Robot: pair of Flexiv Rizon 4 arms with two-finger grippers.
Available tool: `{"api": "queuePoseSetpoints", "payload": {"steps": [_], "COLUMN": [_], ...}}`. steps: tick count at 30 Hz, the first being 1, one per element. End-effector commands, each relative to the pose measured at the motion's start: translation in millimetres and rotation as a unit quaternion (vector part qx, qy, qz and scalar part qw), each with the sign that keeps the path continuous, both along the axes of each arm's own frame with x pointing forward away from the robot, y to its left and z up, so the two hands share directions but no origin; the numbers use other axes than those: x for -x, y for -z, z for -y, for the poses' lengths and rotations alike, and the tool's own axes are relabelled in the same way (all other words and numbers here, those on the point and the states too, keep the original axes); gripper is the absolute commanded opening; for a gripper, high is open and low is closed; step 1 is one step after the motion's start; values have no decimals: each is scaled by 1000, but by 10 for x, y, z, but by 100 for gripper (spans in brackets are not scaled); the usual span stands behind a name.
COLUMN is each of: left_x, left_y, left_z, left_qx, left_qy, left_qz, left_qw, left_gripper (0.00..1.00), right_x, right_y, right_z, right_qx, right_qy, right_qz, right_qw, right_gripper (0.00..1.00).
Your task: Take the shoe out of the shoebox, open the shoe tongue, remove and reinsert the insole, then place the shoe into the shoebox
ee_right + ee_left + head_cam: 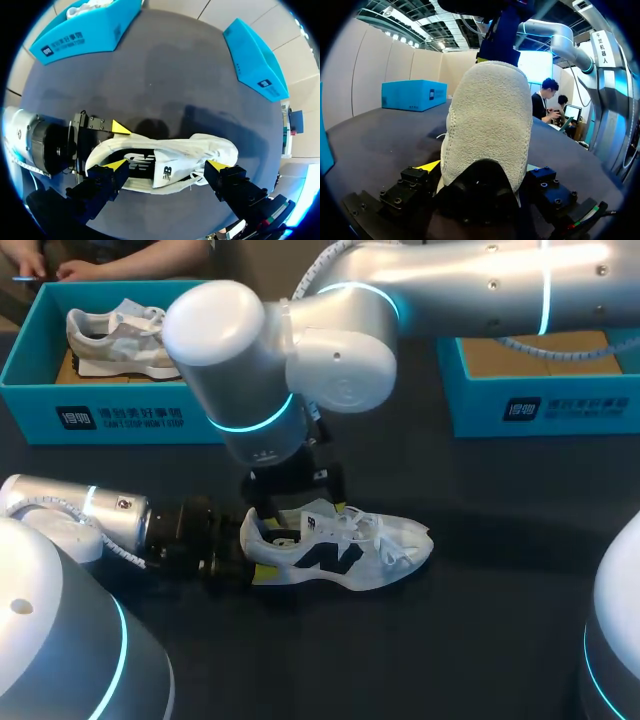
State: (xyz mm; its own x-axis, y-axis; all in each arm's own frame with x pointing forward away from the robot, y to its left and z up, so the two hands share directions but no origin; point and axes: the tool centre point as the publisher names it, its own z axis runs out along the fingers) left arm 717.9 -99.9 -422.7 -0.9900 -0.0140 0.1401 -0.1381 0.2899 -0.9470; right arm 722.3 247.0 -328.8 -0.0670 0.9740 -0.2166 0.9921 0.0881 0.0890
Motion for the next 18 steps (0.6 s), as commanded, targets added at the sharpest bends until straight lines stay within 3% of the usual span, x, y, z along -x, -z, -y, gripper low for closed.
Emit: {"api": "queuePoseSetpoints", "payload": {"steps": [1, 18], "left_x": [-9, -9], "left_y": [3, 3], "left_z": [-5, -5], "left_qx": [-2, -2], "left_qy": [0, 0], "left_qz": [-1, -1], "left_qw": [1000, 1000], "left_gripper": [0, 0], "right_x": [-27, -42], "right_y": [32, 143], "right_z": [-29, -47], "right_qx": [2, 42], "right_qy": [-1, -7], "right_qz": [-1, 0], "right_qw": [1000, 999], "right_gripper": [100, 100]}}
